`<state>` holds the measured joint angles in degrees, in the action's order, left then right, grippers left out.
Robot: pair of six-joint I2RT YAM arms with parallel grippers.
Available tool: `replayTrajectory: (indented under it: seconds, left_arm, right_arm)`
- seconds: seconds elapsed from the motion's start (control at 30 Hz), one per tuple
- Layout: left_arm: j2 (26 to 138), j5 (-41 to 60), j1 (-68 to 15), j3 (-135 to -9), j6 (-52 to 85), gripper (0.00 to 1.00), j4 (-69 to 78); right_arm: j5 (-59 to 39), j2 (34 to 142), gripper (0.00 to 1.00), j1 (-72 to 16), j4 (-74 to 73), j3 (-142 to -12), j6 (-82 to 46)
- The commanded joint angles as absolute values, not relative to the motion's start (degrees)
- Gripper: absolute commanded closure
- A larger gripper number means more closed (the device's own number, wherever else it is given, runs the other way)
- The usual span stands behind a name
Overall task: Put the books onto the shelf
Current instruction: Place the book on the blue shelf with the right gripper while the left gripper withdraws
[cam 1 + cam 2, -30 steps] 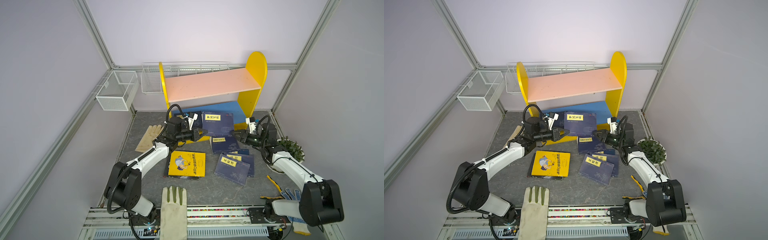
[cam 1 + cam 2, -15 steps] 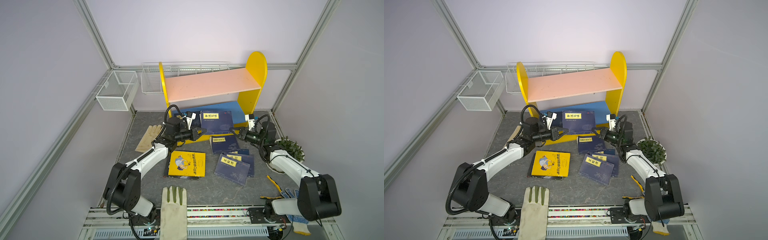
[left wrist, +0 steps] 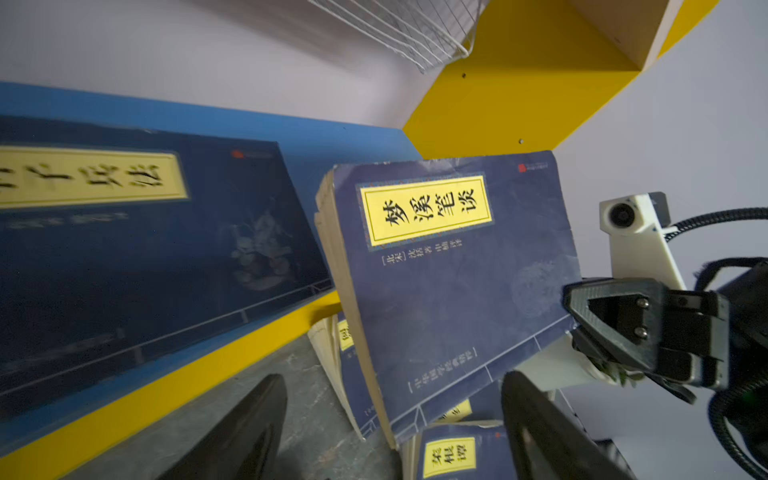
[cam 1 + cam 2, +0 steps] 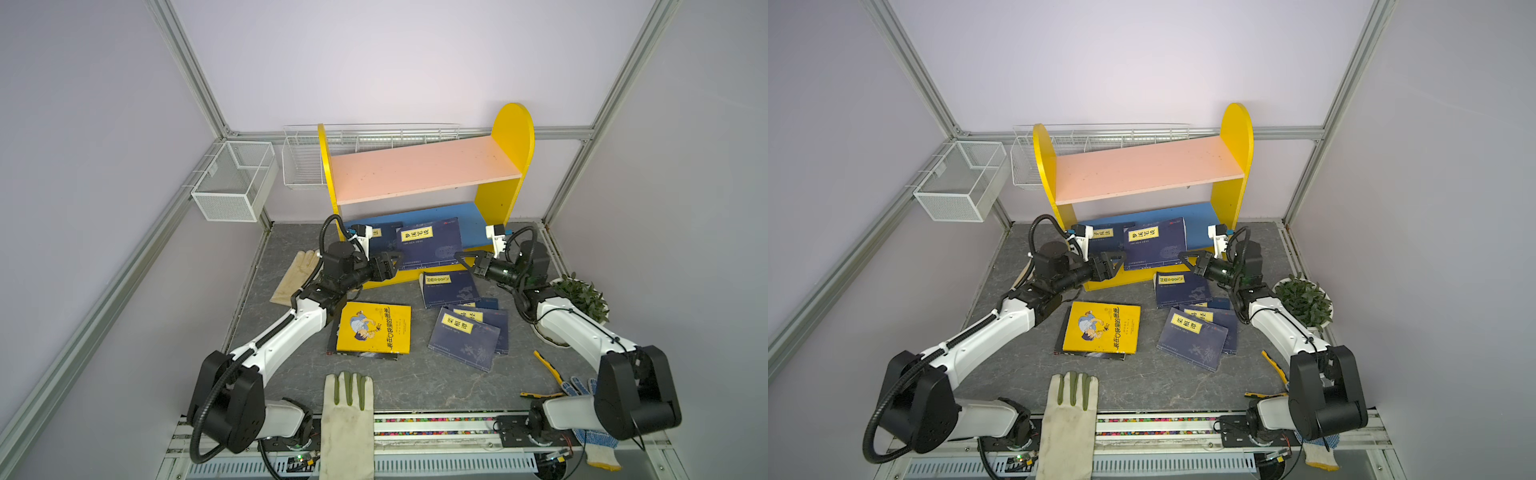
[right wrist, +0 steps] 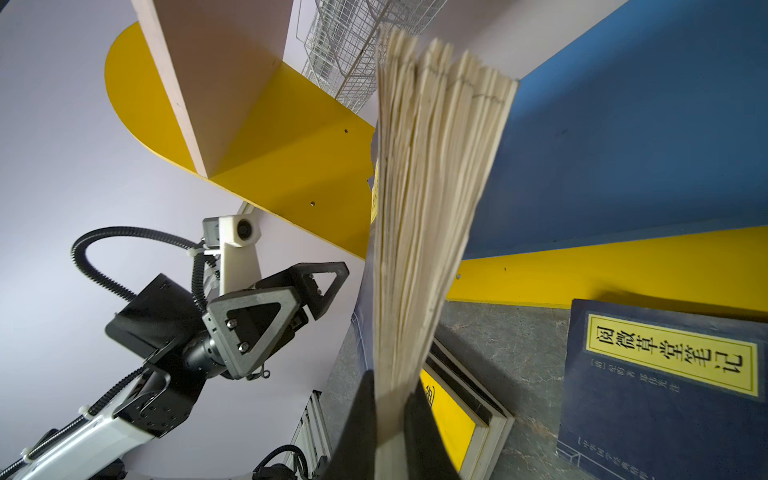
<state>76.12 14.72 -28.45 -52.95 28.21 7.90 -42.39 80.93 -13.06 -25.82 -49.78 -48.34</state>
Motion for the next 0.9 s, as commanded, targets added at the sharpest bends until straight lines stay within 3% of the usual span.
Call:
replayTrajectory:
  seconds: [0.0,0.3,0.5,0.87]
  left_arm:
    - [73.21,2.17,-28.39,-49.36,28.93,0.17,6.29]
    - [60.65,-20.10,-28.42,-39.41,37.50,0.17,4.46]
    - [52.38,-42.39,-27.97,-36.78,51.00,0.17,-12.60]
    - [58.58,-37.32,-23.94,-38.44,56.04,0.16,-16.76]
  right_arm:
    - [-41.19,84.23,0.93,-15.39,-32.43,-53.96,-49.64]
    - [-37.01,96.47,0.93,-21.73,-33.33,-63.87,-49.53]
    - [-34.73,103.34,0.93,-24.27,-28.40,-72.32,-47.95]
    - [-33.54,113.03,0.92,-28.14,-24.98,-81.42,-48.85]
